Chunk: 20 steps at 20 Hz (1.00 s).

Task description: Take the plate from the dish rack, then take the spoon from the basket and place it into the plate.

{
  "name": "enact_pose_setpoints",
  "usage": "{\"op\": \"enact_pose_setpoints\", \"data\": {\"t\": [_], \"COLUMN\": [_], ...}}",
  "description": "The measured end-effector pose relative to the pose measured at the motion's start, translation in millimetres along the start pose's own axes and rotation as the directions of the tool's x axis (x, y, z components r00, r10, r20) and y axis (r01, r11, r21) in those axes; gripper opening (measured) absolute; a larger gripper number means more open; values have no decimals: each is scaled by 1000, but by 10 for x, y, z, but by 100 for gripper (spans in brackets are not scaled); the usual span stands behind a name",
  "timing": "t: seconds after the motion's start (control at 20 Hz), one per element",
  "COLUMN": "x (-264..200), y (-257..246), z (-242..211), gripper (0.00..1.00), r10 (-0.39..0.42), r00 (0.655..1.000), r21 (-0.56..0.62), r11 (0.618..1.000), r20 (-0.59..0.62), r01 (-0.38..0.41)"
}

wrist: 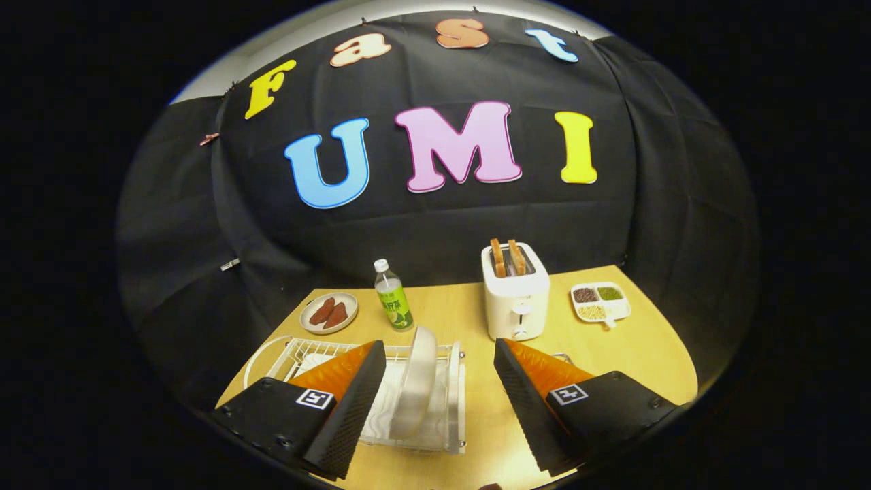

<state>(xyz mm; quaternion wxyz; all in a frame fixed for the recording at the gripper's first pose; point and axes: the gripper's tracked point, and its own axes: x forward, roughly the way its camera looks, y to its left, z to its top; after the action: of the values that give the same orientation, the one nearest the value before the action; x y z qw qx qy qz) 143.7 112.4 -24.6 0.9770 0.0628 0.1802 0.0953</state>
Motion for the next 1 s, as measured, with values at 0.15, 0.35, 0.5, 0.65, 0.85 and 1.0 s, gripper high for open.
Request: {"op": "enact_pose_setpoints", "data": {"t": [0.15,0.35,0.5,0.65,0.85,1.0], "x": [249,561,709,808,831,816], "y": [45,82,58,60,55,14], "z": [-224,-444,-555,-660,-699,-677], "gripper": [99,97,86,54,37,32], "r10": [-1,-9,-32,-39,-66,-108], "r00": [994,977,962,949,938,936], "r21": [20,51,63,68,54,-5], "r11": [1000,998,997,996,995,994], "r20": [-107,-215,-271,-313,-340,-335], "r01": [3,20,51,64,89,114]}}
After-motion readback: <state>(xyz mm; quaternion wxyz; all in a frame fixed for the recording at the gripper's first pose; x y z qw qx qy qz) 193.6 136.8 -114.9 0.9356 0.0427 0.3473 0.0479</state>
